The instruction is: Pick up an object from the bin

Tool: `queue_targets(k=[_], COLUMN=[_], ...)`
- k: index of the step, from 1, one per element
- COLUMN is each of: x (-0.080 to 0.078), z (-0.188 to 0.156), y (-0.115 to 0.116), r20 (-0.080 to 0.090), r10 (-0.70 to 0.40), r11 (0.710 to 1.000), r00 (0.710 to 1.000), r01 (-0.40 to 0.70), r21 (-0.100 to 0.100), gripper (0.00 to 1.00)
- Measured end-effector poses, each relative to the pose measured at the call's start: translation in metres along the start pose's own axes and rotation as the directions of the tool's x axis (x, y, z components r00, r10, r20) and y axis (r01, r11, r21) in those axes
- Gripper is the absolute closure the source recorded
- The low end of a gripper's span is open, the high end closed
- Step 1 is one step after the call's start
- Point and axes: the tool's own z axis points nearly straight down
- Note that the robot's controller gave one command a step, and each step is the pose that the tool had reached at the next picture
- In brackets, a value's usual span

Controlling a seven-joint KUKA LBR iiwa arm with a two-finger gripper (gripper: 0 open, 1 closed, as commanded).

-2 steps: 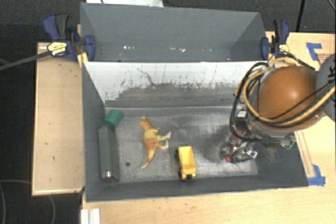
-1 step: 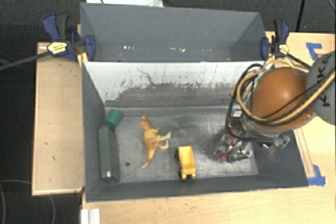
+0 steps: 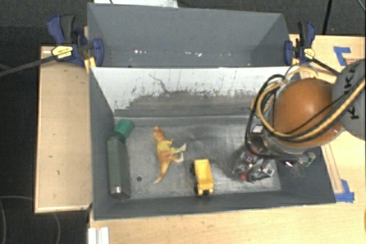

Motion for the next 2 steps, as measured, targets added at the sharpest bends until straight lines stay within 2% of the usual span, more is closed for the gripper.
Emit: queue_targets(k=[1,2], x=[-0.004,-0.002], z=[-0.037,-0.089], y=[-0.01,0.008], r20=[0.001,0.0], r10=[0.006,0.003], r11=[1.0,1.0], r00=[1.0,1.0], r01=[-0.006,-0.003], r21=[0.003,-0.001], gripper=[1.0,1.0])
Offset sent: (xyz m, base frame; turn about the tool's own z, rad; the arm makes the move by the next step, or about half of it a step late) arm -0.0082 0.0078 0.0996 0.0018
